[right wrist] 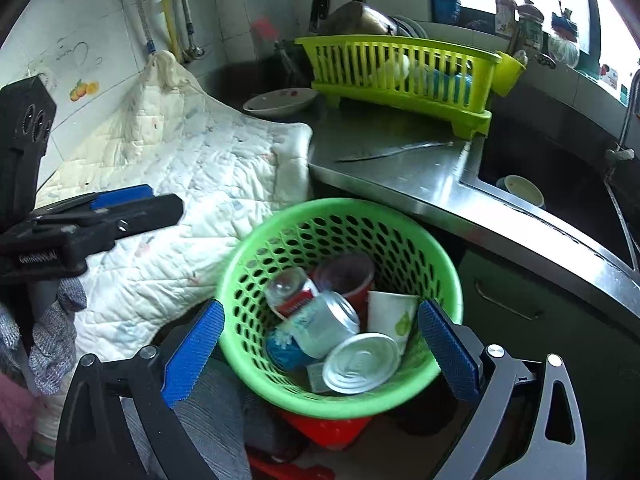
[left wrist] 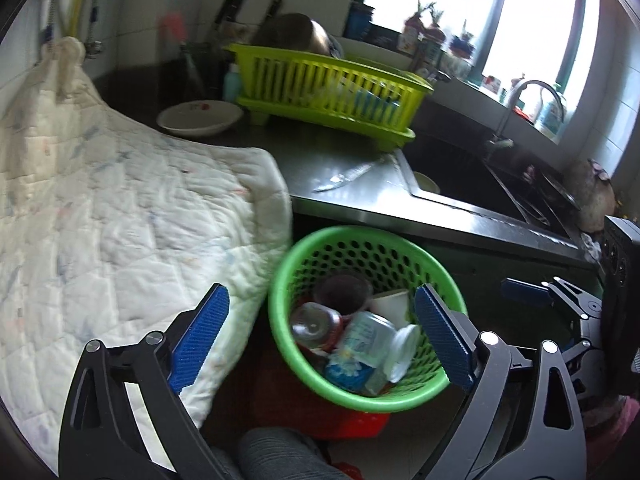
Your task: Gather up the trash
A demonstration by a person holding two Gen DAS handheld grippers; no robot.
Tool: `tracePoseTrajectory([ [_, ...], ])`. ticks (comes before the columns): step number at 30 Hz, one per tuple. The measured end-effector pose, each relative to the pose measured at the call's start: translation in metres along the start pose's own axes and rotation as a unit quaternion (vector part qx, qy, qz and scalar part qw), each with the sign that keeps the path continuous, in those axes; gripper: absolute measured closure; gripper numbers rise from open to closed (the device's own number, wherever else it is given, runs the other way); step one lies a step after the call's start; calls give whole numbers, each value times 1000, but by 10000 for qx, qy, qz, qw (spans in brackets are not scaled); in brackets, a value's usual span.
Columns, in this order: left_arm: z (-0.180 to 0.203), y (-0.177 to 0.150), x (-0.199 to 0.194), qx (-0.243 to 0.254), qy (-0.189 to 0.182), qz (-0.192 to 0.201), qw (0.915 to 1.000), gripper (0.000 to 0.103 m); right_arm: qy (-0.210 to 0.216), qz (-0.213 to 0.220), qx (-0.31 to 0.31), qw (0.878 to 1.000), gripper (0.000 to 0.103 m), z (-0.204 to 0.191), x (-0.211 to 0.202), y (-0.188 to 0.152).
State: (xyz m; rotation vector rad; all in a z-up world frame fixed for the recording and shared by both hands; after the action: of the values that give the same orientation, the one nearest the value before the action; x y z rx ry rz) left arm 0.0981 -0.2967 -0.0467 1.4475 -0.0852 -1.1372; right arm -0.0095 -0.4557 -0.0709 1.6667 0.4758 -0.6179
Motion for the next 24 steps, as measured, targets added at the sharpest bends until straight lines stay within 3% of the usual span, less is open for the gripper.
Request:
tracePoseTrajectory([
  [11,-80,6,-79,-151,1176,583,9912,5,348,202,101,9991,9,-59,10,26],
  [24,-146,-4,-147,-517,2234,998,9682,5,237,255,-83,9994,9,-117,23,41],
])
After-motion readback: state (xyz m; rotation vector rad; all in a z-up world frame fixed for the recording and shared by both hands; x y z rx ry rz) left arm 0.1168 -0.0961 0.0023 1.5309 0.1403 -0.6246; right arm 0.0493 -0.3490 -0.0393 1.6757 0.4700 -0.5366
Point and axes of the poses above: each gripper's, at about its wrist camera, not at the fingertips, and x roughly the way its jaws point, z to its right, y to its top, the point moved 5 cm from there along x, roughly the way its jaws point, and after that the axes turned 7 degrees about z, right-handed, at the moved point
